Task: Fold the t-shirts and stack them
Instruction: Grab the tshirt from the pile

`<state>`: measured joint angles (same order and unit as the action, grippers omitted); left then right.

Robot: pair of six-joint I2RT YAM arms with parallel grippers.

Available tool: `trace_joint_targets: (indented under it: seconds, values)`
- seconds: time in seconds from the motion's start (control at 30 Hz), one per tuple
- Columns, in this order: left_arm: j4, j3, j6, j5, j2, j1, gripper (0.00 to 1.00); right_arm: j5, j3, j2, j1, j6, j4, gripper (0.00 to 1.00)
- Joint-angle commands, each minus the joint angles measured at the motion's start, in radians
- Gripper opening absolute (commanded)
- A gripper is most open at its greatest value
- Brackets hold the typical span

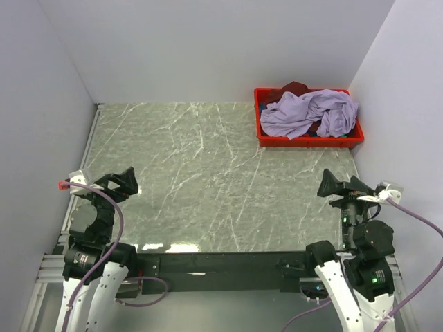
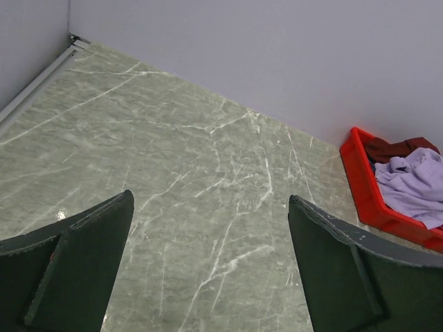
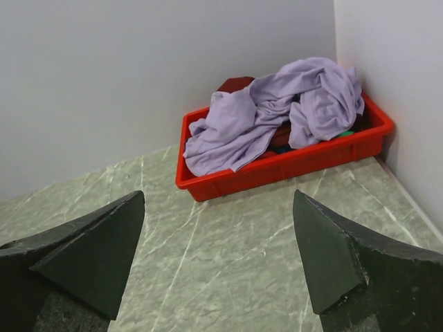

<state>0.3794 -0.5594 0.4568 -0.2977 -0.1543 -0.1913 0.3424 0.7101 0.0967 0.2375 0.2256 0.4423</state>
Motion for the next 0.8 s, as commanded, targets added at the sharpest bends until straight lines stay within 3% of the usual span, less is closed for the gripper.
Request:
trace_joint_targets:
  seconds: [0.0, 0.23, 0.47, 0.53, 0.57, 0.77]
  values:
    - [-0.046, 0.007, -0.021, 0.029, -0.011, 0.0, 0.99, 0.026, -0.02, 0.05, -0.001, 0.021, -0.051, 0.93]
    - [-0.045, 0.015, -0.018, 0.028, -0.001, 0.0, 0.99, -0.057, -0.029, 0.247, 0.0, 0.043, -0.195, 0.94]
    - [-0.053, 0.023, -0.017, 0.06, 0.018, 0.0, 0.99, -0.013, 0.04, 0.651, -0.003, 0.072, -0.416, 0.95]
    - [-0.054, 0.024, -0.018, 0.061, 0.018, 0.0, 0.99, 0.036, 0.118, 0.819, -0.016, 0.078, -0.439, 0.95]
    - [-0.057, 0.026, -0.02, 0.065, 0.018, 0.0, 0.99, 0.04, 0.153, 0.883, -0.029, 0.078, -0.432, 1.0]
    - [-0.056, 0.026, -0.021, 0.058, -0.004, 0.0, 0.99, 0.009, 0.483, 1.323, -0.092, 0.092, -0.369, 1.0]
